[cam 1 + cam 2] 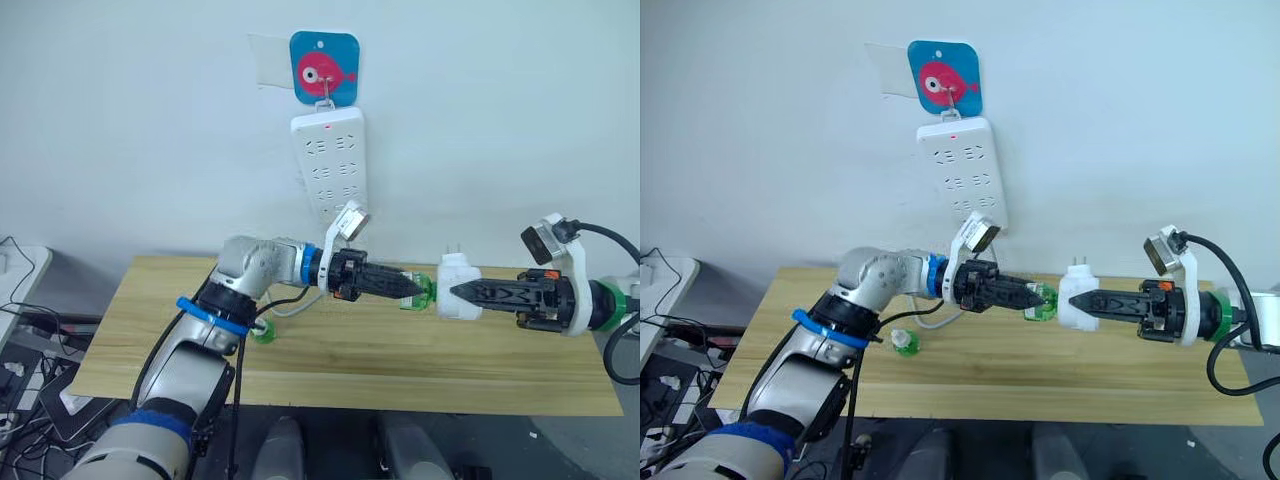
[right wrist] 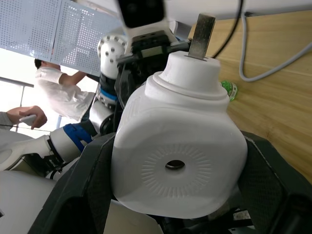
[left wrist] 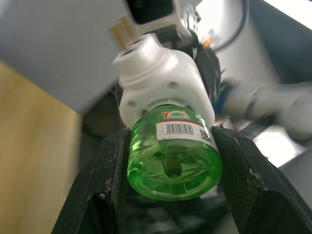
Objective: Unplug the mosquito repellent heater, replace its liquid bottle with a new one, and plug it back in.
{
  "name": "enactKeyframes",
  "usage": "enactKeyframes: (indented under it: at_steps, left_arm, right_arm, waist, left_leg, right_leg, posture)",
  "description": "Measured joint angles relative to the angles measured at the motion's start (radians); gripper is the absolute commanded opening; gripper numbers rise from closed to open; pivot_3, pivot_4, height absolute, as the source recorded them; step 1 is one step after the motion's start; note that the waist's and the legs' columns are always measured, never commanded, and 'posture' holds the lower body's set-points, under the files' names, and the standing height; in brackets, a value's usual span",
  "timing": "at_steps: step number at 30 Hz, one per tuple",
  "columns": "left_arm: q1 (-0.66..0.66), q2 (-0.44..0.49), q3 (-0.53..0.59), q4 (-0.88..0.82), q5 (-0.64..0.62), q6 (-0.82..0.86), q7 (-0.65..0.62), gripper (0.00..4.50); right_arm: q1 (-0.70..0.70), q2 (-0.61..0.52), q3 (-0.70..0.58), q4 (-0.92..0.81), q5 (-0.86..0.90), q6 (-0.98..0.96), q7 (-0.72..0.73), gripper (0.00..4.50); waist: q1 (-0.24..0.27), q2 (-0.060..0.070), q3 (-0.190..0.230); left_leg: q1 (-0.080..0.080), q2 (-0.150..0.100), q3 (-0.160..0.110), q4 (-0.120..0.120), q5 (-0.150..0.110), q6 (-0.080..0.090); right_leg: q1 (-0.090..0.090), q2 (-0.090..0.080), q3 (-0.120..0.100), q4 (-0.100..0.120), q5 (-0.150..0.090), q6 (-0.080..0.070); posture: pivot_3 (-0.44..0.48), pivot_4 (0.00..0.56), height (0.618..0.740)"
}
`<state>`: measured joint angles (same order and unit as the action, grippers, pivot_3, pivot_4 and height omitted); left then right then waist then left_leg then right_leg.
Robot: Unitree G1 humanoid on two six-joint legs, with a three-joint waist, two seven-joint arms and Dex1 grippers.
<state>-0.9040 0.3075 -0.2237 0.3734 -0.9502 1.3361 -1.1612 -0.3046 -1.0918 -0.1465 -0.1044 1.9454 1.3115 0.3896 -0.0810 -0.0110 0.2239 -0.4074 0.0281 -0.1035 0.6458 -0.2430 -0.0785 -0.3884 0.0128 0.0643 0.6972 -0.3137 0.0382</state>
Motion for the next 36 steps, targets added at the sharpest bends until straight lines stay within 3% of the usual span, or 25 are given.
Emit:
enactKeyframes:
  at_steps: [6, 13, 19, 23, 26, 30, 33, 36]
  left_arm:
    - [0.032, -0.002, 0.046, -0.036, -0.028, 0.12, 0.039, 2.22]
    - [0.053, -0.021, 0.107, -0.047, -0.002, 0.117, 0.109, 4.47]
    - [0.052, -0.038, 0.151, -0.043, 0.008, 0.123, 0.144, 4.5]
    - [0.054, -0.001, 0.148, -0.059, 0.022, 0.087, 0.123, 4.5]
    - [0.089, 0.112, 0.089, -0.163, 0.092, -0.068, 0.007, 4.5]
    - [0.165, 0.181, 0.027, -0.304, 0.219, -0.382, -0.138, 4.5]
    - [0.254, 0.118, 0.007, -0.313, 0.389, -0.825, -0.185, 4.5]
    - [0.287, 0.009, 0.016, -0.208, 0.529, -1.271, -0.179, 4.5]
  right_arm:
    - [0.005, -0.001, 0.012, -0.025, 0.002, 0.004, 0.013, 3.12]
    - [0.006, -0.018, 0.01, -0.019, 0.001, -0.005, 0.016, 3.12]
    - [0.006, -0.017, 0.01, -0.009, 0.001, -0.011, 0.017, 3.12]
    - [0.009, -0.017, 0.007, 0.001, 0.001, -0.013, 0.015, 3.12]
    - [0.022, -0.017, -0.012, 0.032, 0.001, -0.013, 0.006, 3.12]
    - [0.017, -0.002, -0.04, 0.072, 0.001, -0.014, -0.014, 3.12]
    - [0.016, 0.007, -0.045, 0.09, 0.001, -0.011, -0.024, 3.12]
    - [0.002, 0.02, -0.048, 0.093, 0.001, -0.009, -0.028, 3.12]
  waist:
    - [-0.003, 0.0, 0.0]
    - [-0.001, 0.0, 0.0]
    - [-0.001, 0.0, 0.0]
    - [-0.002, 0.0, 0.0]
    - [-0.003, 0.0, 0.0]
    - [0.005, 0.0, 0.0]
    - [0.022, 0.0, 0.0]
    - [0.036, 0.0, 0.0]
  left_leg:
    - [0.0, 0.0, 0.001, -0.001, 0.0, 0.0]
    - [0.001, 0.0, 0.003, 0.0, 0.0, -0.001]
    - [0.0, 0.0, 0.003, 0.0, 0.0, 0.0]
    - [0.001, 0.0, 0.003, 0.0, 0.0, -0.001]
    - [0.002, 0.0, 0.005, -0.001, 0.001, -0.002]
    - [0.002, 0.0, 0.006, -0.001, 0.001, -0.002]
    - [0.002, 0.0, 0.008, -0.001, 0.001, -0.001]
    - [0.002, 0.0, 0.008, 0.0, 0.0, -0.001]
  right_leg:
    - [0.0, 0.0, 0.001, 0.0, 0.002, -0.004]
    - [0.0, -0.001, 0.002, 0.0, 0.002, -0.003]
    - [0.0, -0.001, 0.003, 0.0, 0.002, -0.003]
    - [0.0, -0.001, 0.003, 0.0, 0.002, -0.003]
    - [0.0, -0.001, 0.005, 0.0, 0.002, -0.004]
    - [0.0, -0.002, 0.005, -0.001, 0.002, -0.004]
    - [0.0, -0.002, 0.007, -0.001, 0.002, -0.004]
    - [0.0, -0.002, 0.007, -0.001, 0.003, -0.004]
  posture:
    - [-0.073, 0.189, 0.74]
    - [-0.072, 0.19, 0.74]
    - [-0.065, 0.184, 0.74]
    - [-0.066, 0.183, 0.74]
    - [-0.067, 0.178, 0.74]
    - [-0.055, 0.175, 0.74]
    - [-0.055, 0.174, 0.74]
    - [-0.056, 0.178, 0.74]
